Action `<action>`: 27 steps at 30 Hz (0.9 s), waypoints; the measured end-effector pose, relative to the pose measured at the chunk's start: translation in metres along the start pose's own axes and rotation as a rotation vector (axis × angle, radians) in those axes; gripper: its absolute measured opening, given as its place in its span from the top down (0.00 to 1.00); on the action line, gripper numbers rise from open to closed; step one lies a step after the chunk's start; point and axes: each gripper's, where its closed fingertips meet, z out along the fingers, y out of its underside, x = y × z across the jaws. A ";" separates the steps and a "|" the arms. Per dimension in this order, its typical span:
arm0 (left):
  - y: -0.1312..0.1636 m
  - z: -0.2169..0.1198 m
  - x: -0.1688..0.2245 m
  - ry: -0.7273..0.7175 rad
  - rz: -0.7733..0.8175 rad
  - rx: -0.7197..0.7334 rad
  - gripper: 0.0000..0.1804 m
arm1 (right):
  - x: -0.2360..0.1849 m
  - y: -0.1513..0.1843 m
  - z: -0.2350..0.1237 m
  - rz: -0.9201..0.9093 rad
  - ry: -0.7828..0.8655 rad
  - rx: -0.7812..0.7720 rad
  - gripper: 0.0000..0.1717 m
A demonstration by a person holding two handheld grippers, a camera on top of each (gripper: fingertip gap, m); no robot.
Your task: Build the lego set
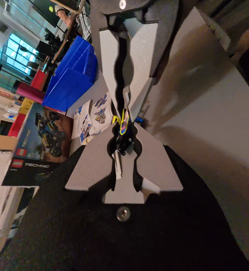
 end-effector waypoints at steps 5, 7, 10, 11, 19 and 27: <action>-0.002 0.004 0.000 -0.095 0.174 -0.063 0.98 | -0.005 0.000 0.004 0.038 -0.040 -0.017 0.93; -0.002 0.005 0.002 -0.116 0.227 -0.091 1.00 | -0.004 0.000 0.005 0.044 -0.030 -0.015 0.93; 0.004 0.006 -0.003 -0.182 0.243 -0.130 1.00 | -0.007 0.000 0.005 0.061 -0.055 -0.009 0.93; 0.008 0.007 -0.004 -0.195 0.249 -0.150 1.00 | -0.009 -0.001 0.005 0.069 -0.070 -0.005 0.93; 0.000 0.001 0.000 -0.190 0.187 -0.096 0.96 | -0.002 -0.002 0.001 0.173 -0.104 0.046 0.95; -0.002 0.002 0.002 -0.103 -0.022 -0.064 0.98 | -0.005 -0.008 -0.004 0.201 -0.143 0.097 0.95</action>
